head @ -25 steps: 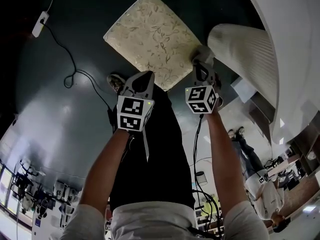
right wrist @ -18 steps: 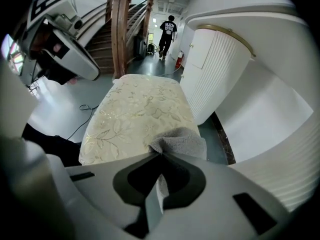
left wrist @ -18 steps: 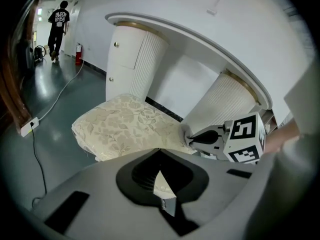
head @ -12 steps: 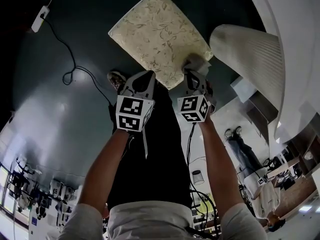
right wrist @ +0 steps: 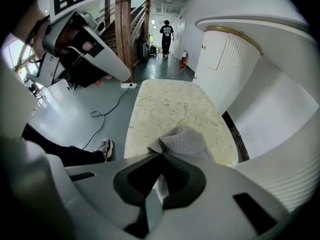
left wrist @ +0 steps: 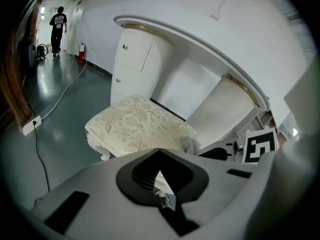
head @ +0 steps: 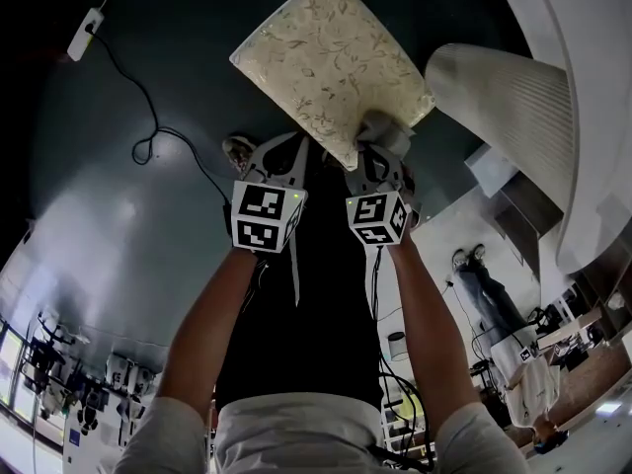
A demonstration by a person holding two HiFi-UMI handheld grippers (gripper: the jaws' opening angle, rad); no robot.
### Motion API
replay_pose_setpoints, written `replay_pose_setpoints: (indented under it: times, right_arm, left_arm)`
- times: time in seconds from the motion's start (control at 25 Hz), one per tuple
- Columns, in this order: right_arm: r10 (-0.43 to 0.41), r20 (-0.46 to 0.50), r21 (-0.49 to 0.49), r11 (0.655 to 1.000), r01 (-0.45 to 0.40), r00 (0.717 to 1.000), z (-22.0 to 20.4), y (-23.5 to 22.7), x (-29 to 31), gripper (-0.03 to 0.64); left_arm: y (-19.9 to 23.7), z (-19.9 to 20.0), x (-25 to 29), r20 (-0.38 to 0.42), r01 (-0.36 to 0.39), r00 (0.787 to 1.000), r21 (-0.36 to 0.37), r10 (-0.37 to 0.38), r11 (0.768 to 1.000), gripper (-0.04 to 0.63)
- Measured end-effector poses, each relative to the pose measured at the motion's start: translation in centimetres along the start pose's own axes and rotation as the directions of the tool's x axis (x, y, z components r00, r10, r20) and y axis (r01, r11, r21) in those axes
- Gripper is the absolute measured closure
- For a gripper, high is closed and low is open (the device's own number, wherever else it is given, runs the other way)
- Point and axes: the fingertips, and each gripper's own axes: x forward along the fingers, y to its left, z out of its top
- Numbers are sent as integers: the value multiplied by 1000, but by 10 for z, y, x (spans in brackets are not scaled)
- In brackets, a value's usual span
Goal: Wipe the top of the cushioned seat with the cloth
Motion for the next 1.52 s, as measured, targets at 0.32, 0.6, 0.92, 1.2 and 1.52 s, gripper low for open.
replay_pose_setpoints:
  times: [0.32, 0.6, 0.92, 1.2, 1.52]
  right_arm:
    - [32, -16, 8, 999, -31, 999, 6, 40, -1, 603]
    - [34, -27, 29, 999, -33, 999, 20, 69, 5, 603]
    - [-16, -47, 95, 995, 20, 999, 36, 60, 17, 603]
    - [-48, -43, 157, 986, 54, 998, 53, 47, 23, 603]
    - [-84, -7, 230, 970, 83, 996, 73, 22, 31, 603]
  left_arm:
    - [12, -6, -16, -12, 25, 1000, 32, -25, 999, 581]
    - [34, -10, -31, -18, 24, 1000, 47, -24, 999, 581]
    - [59, -9, -46, -31, 39, 999, 63, -37, 997, 581]
    - [63, 7, -69, -46, 78, 996, 151, -71, 985, 581]
    - [70, 13, -66, -53, 72, 996, 138, -65, 988, 581]
